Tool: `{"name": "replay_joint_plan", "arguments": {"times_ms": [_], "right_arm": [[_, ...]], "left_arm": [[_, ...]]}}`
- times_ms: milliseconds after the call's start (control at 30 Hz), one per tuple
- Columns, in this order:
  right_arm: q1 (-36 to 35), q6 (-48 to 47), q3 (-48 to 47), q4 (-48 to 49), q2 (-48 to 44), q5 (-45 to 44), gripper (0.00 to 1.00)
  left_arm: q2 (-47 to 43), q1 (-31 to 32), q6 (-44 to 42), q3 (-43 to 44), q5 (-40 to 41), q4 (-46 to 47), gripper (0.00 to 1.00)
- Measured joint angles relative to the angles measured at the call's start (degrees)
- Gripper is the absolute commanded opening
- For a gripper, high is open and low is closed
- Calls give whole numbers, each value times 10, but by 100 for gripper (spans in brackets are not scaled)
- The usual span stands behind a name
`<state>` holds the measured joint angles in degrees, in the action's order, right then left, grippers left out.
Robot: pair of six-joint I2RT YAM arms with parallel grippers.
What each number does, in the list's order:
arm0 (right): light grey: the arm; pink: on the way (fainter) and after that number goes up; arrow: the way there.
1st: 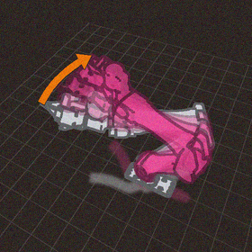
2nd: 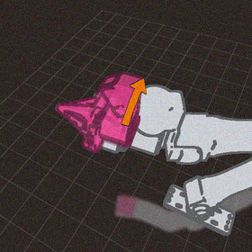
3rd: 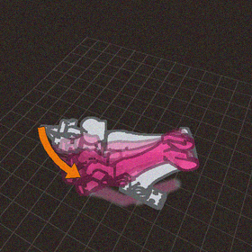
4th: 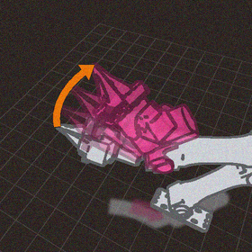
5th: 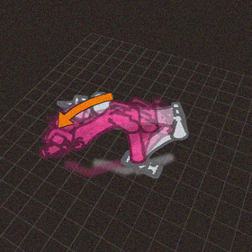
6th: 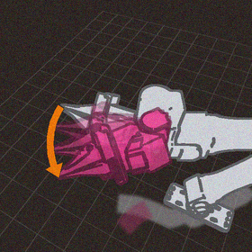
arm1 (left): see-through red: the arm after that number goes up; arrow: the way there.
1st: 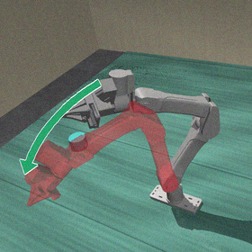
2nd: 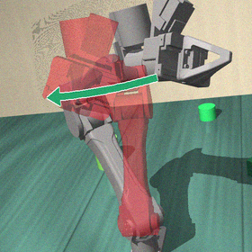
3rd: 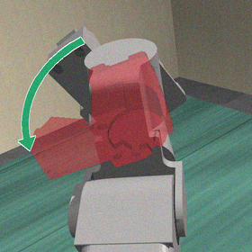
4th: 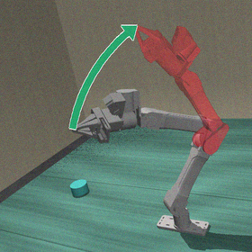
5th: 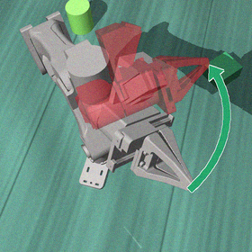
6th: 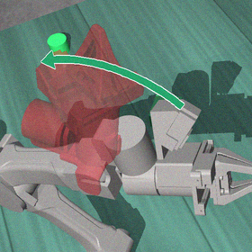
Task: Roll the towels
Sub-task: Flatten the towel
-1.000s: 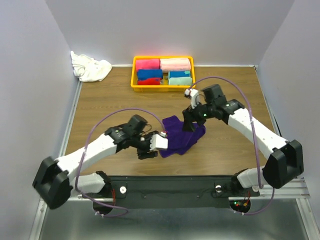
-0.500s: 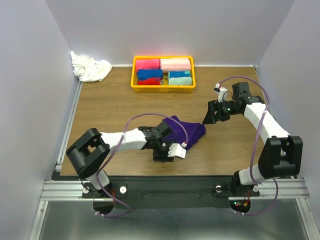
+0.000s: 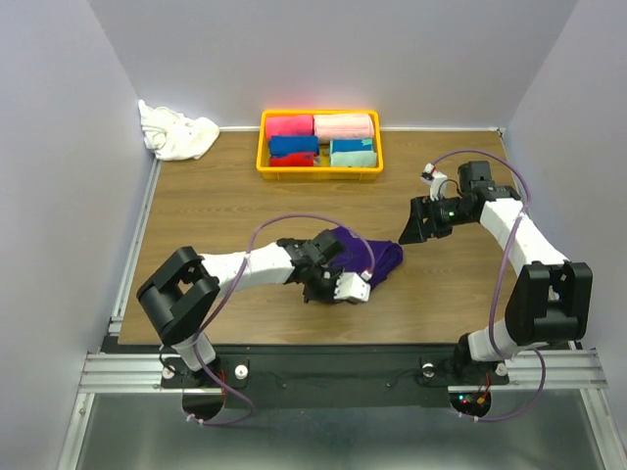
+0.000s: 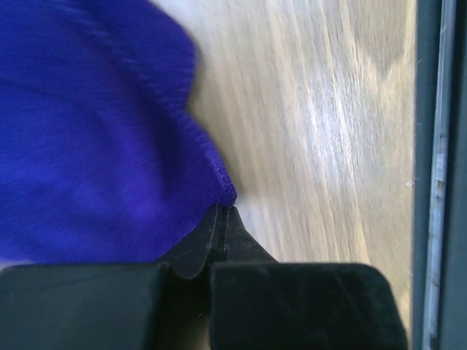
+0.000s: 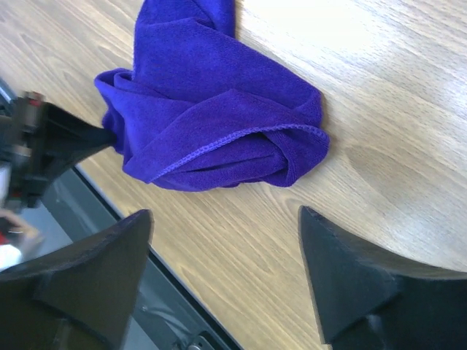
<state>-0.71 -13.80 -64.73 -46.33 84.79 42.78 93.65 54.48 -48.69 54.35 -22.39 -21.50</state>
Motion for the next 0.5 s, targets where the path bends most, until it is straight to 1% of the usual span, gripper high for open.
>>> {"name": "replay_joint_plan", "arguments": {"times_ms": [67,167,200,233,267,300,400,500], "right_arm": [[0,-2,0,-1,0,4,100],[0,-9,0,-3,0,8,100],[0,-11,0,-2,0,9,100],[0,-12,0,-2,0,10,100],[0,-13,0,-2,0,12,100],[0,-14,0,-2,0,12,100],[0,-14,0,-1,0,21,100],[0,-14,0,2,0,31,100]], "left_arm": [[-5,-10,21,45,-5,-42,0],[-22,-53,65,165,-29,-78,0],[-32,-75,87,216,-36,-75,0],[-39,-89,99,243,-39,-71,0],[-57,-114,120,299,-39,-67,0],[-70,-130,131,330,-37,-58,0],[-116,-162,171,393,-18,-34,0],[-146,-172,210,414,12,-5,0]]}}
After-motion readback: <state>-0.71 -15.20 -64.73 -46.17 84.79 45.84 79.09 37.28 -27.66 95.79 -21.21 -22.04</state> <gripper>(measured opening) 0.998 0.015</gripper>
